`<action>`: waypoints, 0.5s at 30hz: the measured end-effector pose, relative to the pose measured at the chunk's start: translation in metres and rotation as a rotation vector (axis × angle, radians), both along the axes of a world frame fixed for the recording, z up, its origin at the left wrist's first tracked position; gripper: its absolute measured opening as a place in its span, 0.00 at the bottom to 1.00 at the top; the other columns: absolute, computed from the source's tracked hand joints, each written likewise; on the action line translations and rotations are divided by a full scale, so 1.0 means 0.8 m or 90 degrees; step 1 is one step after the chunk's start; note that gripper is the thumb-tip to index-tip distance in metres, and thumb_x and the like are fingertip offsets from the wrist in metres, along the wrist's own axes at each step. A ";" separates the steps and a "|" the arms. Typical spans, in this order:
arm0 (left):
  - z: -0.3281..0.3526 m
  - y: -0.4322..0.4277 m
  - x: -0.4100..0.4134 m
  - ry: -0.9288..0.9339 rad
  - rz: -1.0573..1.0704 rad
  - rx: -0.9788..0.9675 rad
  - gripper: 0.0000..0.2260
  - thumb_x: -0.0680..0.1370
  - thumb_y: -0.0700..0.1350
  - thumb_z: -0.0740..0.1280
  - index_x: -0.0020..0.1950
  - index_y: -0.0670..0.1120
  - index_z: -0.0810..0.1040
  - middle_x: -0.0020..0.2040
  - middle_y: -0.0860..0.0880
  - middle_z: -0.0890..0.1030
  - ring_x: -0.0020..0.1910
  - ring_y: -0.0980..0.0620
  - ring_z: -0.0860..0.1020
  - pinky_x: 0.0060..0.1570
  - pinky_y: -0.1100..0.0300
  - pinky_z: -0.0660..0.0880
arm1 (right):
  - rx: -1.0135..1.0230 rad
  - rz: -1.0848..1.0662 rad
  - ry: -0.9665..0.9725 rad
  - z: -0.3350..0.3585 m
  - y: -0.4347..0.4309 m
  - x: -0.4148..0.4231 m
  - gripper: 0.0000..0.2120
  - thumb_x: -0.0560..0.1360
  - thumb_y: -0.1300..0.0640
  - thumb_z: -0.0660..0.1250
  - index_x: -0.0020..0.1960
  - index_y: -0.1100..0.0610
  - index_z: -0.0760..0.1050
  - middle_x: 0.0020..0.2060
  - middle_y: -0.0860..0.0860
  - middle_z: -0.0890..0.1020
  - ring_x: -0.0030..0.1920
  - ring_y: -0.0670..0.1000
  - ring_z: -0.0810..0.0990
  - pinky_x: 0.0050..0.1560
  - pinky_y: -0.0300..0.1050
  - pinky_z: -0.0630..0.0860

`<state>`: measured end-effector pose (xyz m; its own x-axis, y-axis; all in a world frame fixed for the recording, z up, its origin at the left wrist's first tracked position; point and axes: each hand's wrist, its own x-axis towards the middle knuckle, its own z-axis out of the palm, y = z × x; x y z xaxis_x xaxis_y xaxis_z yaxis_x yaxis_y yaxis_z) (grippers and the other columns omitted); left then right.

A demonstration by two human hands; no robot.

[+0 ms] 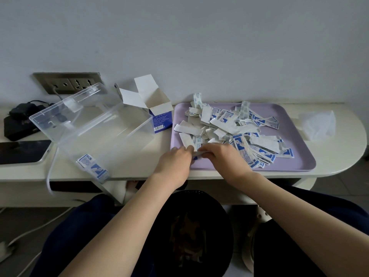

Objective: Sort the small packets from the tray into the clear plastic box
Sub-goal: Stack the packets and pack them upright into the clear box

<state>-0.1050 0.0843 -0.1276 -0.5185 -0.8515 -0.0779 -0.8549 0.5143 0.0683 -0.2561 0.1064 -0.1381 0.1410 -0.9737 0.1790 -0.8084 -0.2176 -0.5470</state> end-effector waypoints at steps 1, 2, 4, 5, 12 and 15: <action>0.003 0.000 0.002 0.008 0.001 0.003 0.06 0.82 0.44 0.56 0.57 0.44 0.68 0.49 0.44 0.76 0.45 0.43 0.75 0.36 0.55 0.66 | -0.020 0.012 -0.018 0.003 0.000 0.000 0.07 0.75 0.62 0.65 0.51 0.59 0.80 0.42 0.56 0.83 0.43 0.58 0.80 0.44 0.52 0.75; 0.006 0.000 0.004 0.018 0.001 0.002 0.06 0.82 0.43 0.55 0.57 0.45 0.67 0.46 0.45 0.75 0.41 0.43 0.75 0.35 0.55 0.67 | -0.034 0.017 -0.028 0.006 0.000 0.000 0.06 0.75 0.62 0.65 0.50 0.59 0.80 0.42 0.55 0.83 0.41 0.57 0.79 0.43 0.52 0.75; 0.015 0.001 0.010 0.030 0.008 -0.015 0.06 0.81 0.41 0.55 0.57 0.47 0.68 0.40 0.47 0.73 0.37 0.44 0.74 0.34 0.56 0.66 | -0.030 0.019 -0.031 0.013 -0.002 0.000 0.06 0.77 0.61 0.64 0.51 0.60 0.78 0.40 0.55 0.83 0.38 0.55 0.78 0.41 0.50 0.74; 0.019 0.002 0.014 0.035 0.019 -0.027 0.07 0.80 0.40 0.55 0.56 0.48 0.68 0.39 0.47 0.72 0.36 0.44 0.73 0.34 0.57 0.65 | -0.012 0.027 -0.030 0.016 -0.002 0.001 0.06 0.77 0.59 0.63 0.51 0.60 0.77 0.40 0.55 0.83 0.37 0.54 0.78 0.40 0.49 0.75; 0.028 0.005 0.042 0.139 0.056 0.164 0.04 0.81 0.41 0.56 0.47 0.49 0.63 0.44 0.43 0.77 0.41 0.42 0.75 0.38 0.50 0.71 | 0.087 0.085 0.037 0.026 -0.005 0.015 0.09 0.81 0.56 0.54 0.51 0.60 0.69 0.38 0.54 0.78 0.34 0.53 0.74 0.40 0.52 0.72; 0.029 0.005 0.056 0.183 0.051 0.240 0.09 0.77 0.34 0.54 0.52 0.47 0.65 0.46 0.42 0.76 0.44 0.40 0.76 0.44 0.46 0.74 | 0.081 0.099 0.078 0.028 -0.007 0.018 0.05 0.81 0.58 0.54 0.51 0.59 0.67 0.39 0.53 0.76 0.38 0.58 0.74 0.41 0.57 0.73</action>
<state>-0.0606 0.0886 -0.1043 -0.4977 -0.8298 -0.2523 -0.8101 0.3409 0.4769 -0.2414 0.1008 -0.1155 0.3036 -0.9524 0.0282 -0.8326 -0.2796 -0.4781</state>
